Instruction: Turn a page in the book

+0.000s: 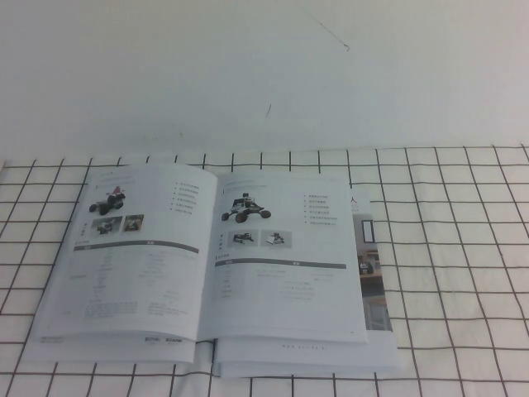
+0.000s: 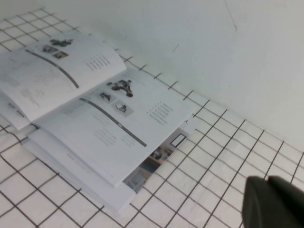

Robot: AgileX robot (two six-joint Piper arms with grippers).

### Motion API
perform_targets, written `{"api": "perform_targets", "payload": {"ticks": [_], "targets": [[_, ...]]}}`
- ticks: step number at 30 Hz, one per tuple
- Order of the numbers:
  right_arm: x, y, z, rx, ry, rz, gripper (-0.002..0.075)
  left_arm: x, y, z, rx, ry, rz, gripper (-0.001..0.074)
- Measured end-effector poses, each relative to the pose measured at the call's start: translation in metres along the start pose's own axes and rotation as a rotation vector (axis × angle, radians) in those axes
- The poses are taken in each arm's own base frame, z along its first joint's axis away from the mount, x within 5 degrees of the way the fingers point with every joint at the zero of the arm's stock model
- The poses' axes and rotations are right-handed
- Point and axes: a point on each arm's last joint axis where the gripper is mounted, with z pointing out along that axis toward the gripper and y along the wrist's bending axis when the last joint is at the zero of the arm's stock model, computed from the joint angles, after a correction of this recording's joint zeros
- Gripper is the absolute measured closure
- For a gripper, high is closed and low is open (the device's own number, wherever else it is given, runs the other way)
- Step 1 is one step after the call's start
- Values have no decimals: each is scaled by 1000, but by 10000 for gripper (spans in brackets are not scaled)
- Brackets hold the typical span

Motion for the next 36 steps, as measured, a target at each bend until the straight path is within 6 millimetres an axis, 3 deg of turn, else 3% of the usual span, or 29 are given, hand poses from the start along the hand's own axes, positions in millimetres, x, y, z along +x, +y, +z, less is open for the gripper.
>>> {"api": "perform_targets", "payload": {"ticks": [2,6,14,24,36], "targets": [[13,1,11,7,2,5,725,16,-1,0,-13,-25,-4,738],[33,1,34,32,-4,11,725,50,5,20,-38,-35,-35,738],[64,1,63,77,-6,22,725,111,28,79,-129,-36,-113,737],[104,11,82,37,123,43,725,151,39,105,-189,-37,-147,738],[130,19,88,-19,246,58,725,188,39,117,-185,81,-177,738]]}}
